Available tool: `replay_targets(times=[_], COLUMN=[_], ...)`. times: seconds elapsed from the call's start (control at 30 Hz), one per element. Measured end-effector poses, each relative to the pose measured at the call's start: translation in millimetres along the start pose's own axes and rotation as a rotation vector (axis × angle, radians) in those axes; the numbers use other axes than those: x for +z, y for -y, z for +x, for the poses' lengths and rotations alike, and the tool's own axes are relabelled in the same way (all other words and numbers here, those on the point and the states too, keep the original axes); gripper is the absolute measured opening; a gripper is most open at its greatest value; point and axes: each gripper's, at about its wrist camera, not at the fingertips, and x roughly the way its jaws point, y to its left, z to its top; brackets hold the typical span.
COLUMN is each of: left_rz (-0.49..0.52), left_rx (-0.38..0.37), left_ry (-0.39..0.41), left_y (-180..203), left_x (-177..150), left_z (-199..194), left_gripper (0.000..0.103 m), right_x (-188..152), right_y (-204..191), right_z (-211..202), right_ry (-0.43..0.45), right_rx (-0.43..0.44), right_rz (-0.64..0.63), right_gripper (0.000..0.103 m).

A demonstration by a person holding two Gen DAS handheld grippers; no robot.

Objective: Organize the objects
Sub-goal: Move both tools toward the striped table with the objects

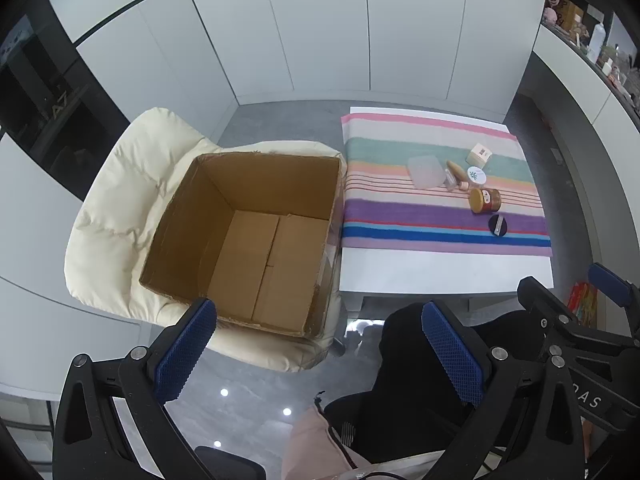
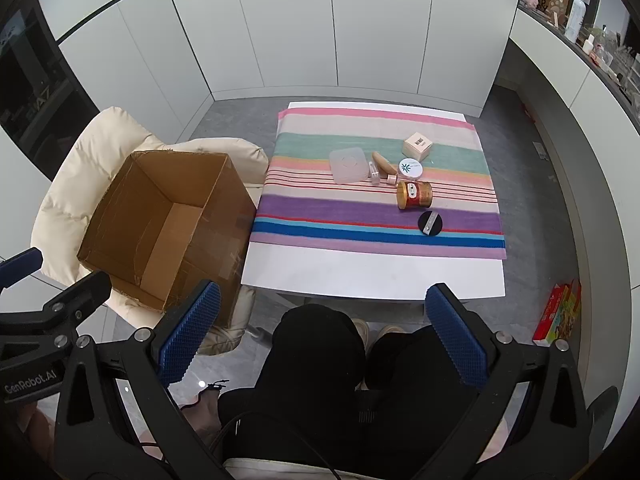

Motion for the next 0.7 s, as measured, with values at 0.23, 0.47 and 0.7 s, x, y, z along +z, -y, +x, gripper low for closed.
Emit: replay_targets(times=[0.23,0.47,0.7], left_rz=[-0.005,-0.003,-0.003], left_rx=[-0.003,-0.011,-0.010], left_ry=[0.002,-0.002,-0.006], left_y=[-2.8,-2.6,-3.4], left_x=[0.4,-0.1,0.5], left_z=[0.1,2.0,2.3], left_gripper=[0.103,0.103,0.103], right_x=[2.0,2.0,3.2], right_y=[-2.5,-1.9,-1.0], right_z=[1.6,1.4,2.3], right_ry=[-0.004,-0.004,-0.008], right_rx=[-0.001,-0.001,0.000], right_rz=[-0.004,-0.004,-0.005], right_gripper=[0.103,0.103,0.103])
